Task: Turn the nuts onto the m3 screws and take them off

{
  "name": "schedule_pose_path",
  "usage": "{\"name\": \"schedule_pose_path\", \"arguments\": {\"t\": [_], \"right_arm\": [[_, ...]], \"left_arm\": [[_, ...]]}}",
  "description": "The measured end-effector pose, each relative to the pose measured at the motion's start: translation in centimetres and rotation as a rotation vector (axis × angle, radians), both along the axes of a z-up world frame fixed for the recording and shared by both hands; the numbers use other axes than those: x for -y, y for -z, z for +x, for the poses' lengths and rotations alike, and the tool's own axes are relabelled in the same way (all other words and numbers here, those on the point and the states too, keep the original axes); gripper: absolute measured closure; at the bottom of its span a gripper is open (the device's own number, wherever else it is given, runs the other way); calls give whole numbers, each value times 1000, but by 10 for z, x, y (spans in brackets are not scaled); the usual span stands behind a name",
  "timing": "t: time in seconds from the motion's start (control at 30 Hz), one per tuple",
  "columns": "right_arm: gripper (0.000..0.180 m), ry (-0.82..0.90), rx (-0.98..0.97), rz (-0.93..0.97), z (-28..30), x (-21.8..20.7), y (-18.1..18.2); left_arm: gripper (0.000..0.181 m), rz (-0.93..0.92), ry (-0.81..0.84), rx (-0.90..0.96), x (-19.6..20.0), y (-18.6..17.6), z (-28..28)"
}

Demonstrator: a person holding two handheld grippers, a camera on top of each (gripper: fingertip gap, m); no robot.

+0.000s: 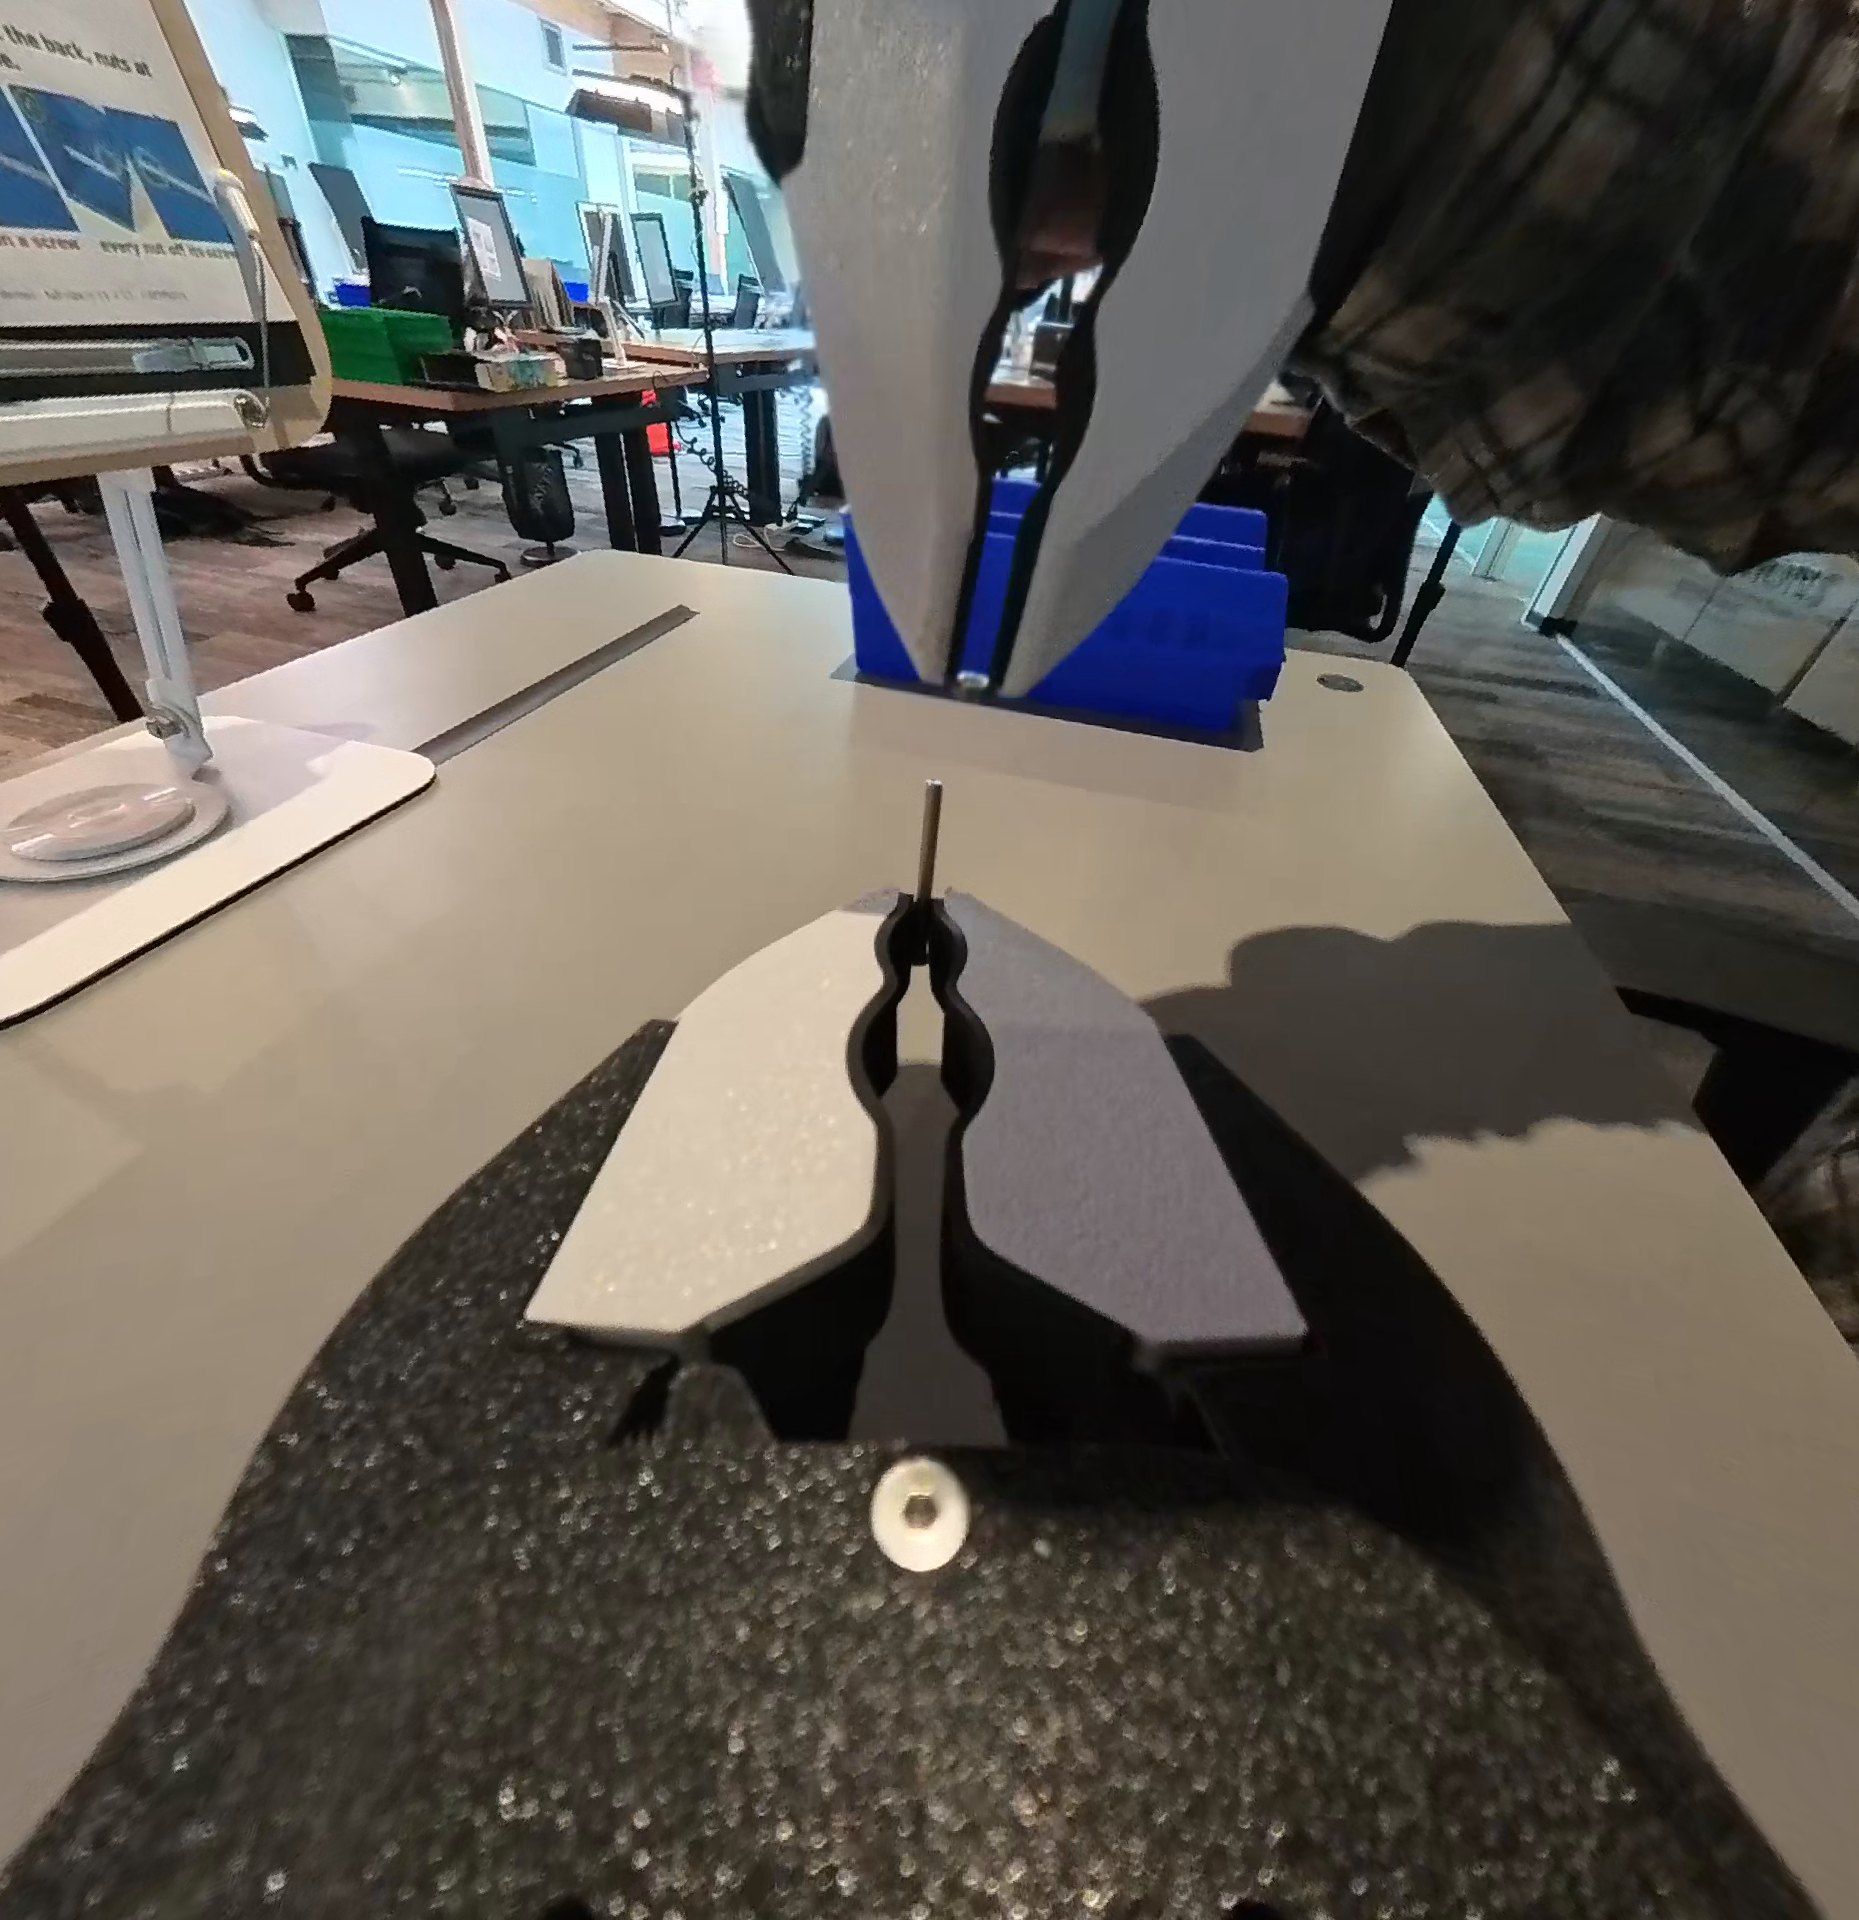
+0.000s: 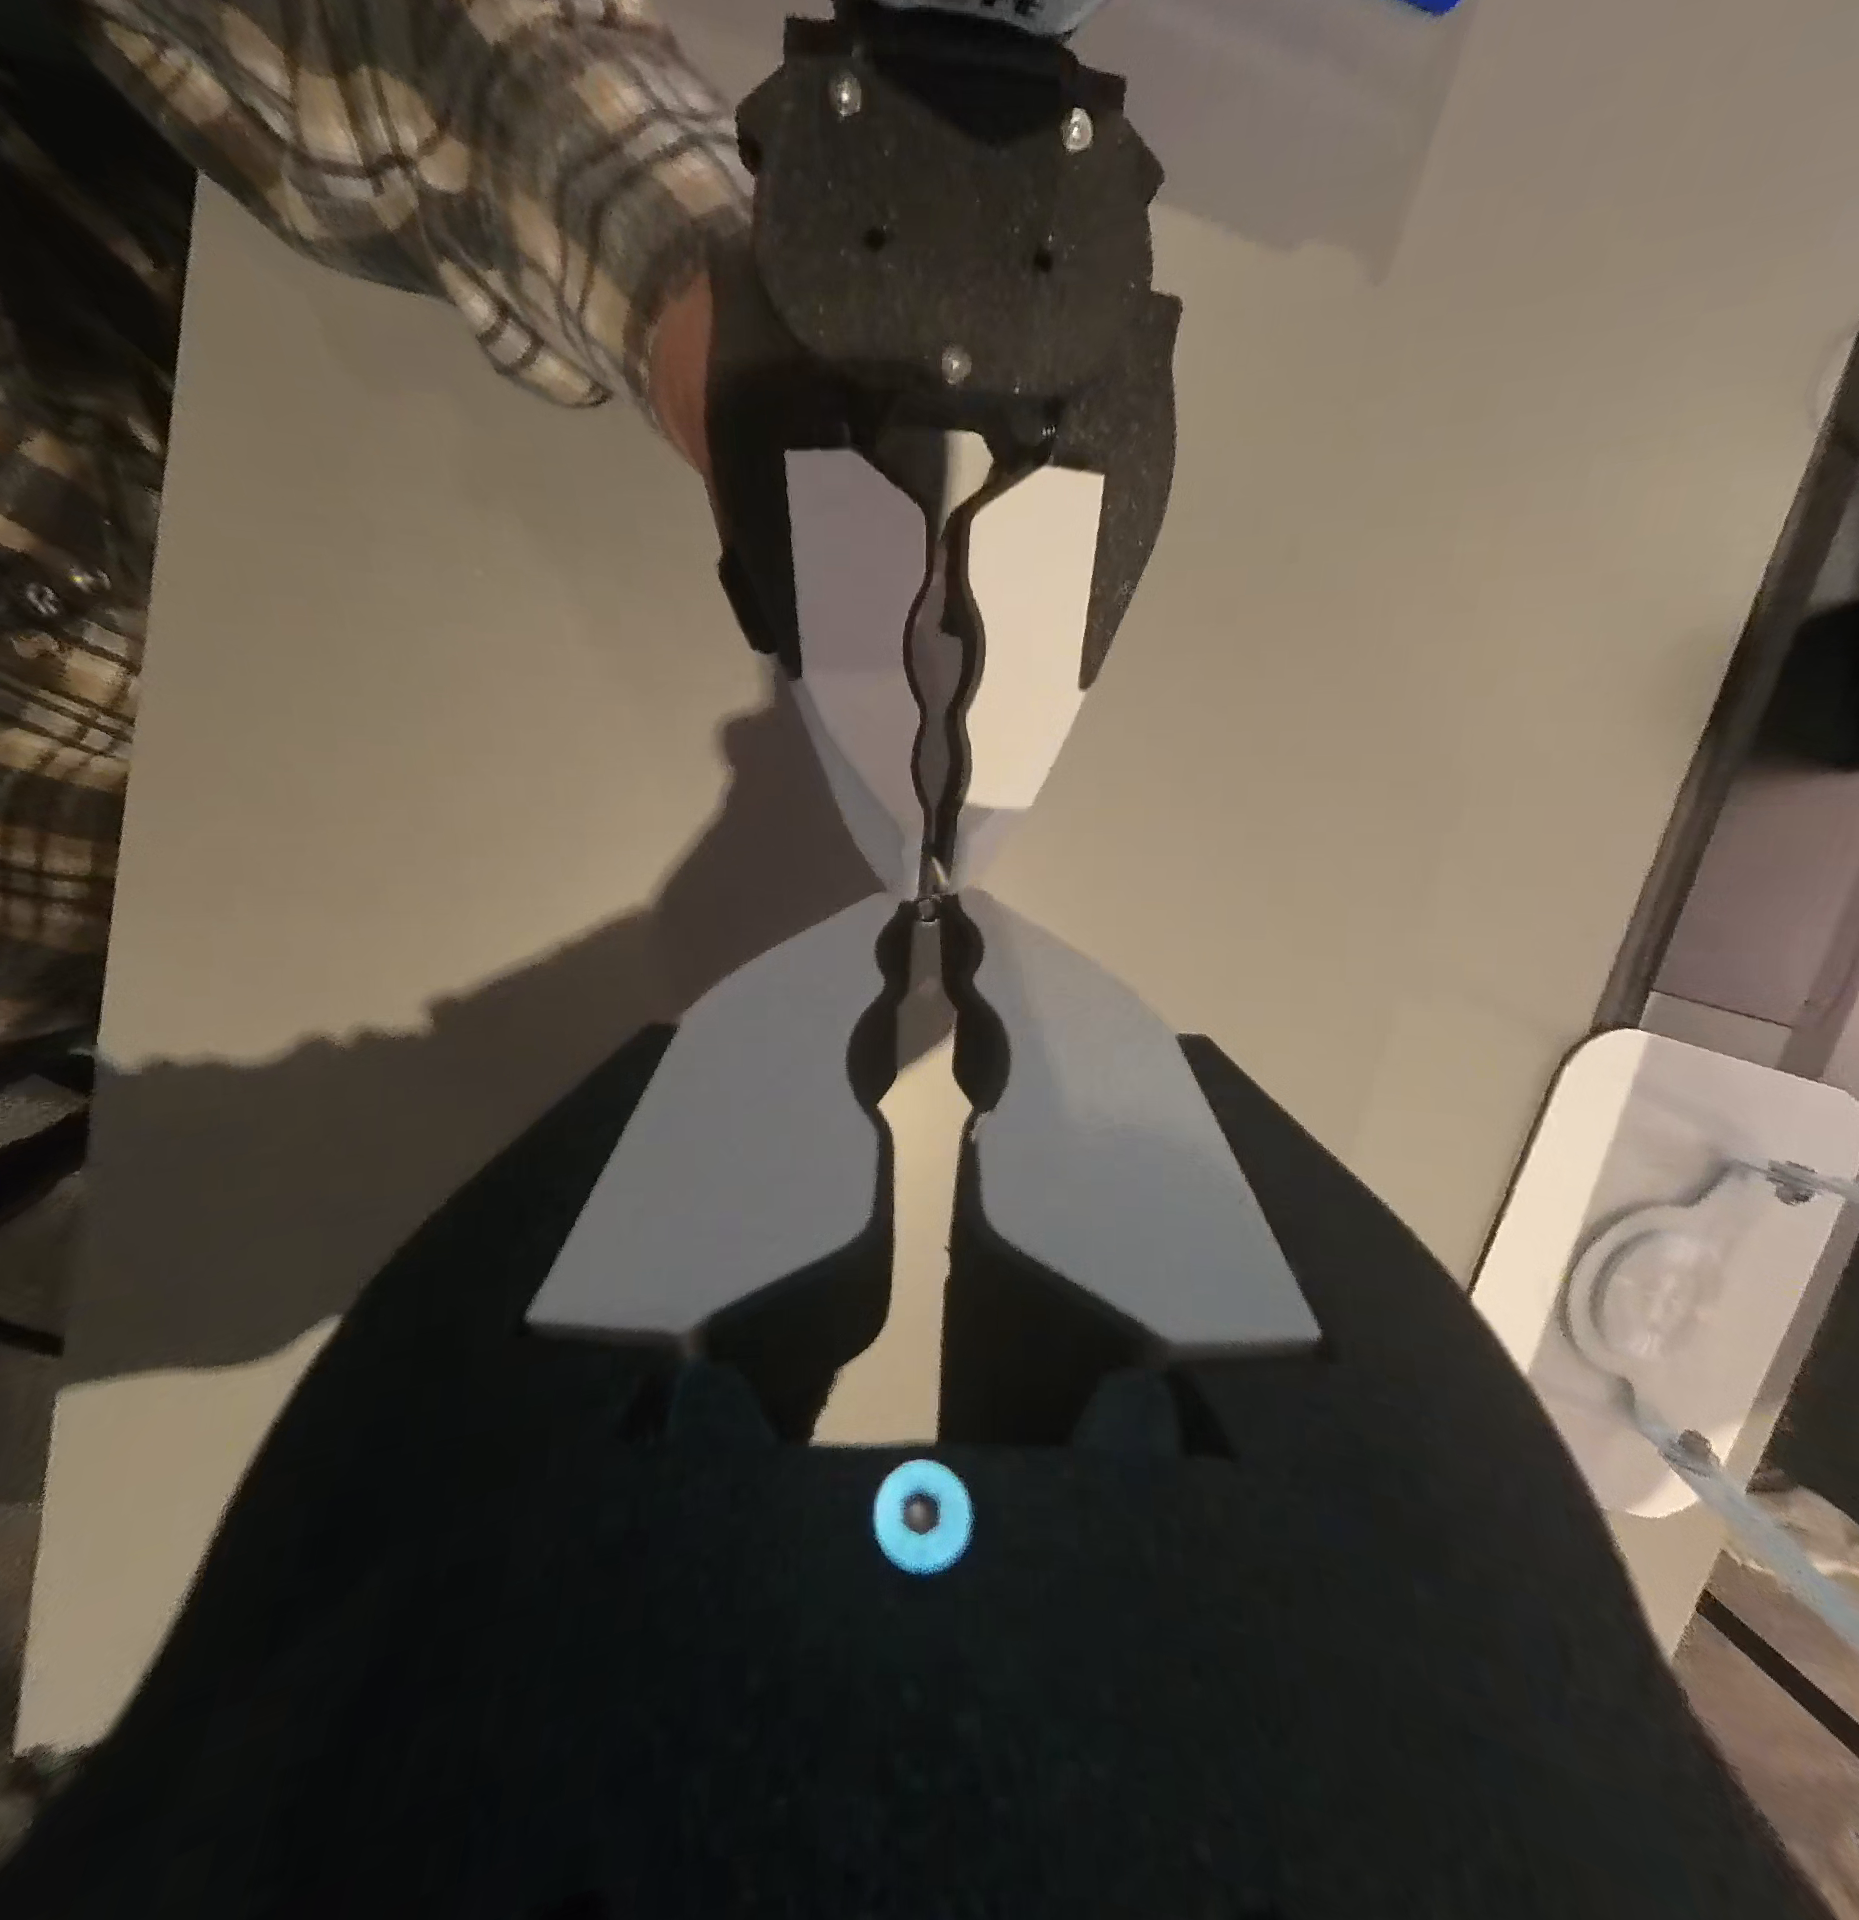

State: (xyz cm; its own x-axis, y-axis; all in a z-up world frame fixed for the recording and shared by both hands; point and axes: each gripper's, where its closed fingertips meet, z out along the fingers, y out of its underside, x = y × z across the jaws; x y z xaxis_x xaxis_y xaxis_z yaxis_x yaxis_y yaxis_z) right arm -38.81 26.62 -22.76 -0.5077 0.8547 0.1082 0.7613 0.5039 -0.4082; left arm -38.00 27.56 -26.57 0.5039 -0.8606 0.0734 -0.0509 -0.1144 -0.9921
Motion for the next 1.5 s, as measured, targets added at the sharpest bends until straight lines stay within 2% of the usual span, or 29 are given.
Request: {"name": "schedule_pose_path", "arguments": {"t": [1.5], "right_arm": [[170, -9, 38, -33, -9, -3, 14]], "left_arm": [[179, 4, -2, -1, 0, -4, -2]]}}
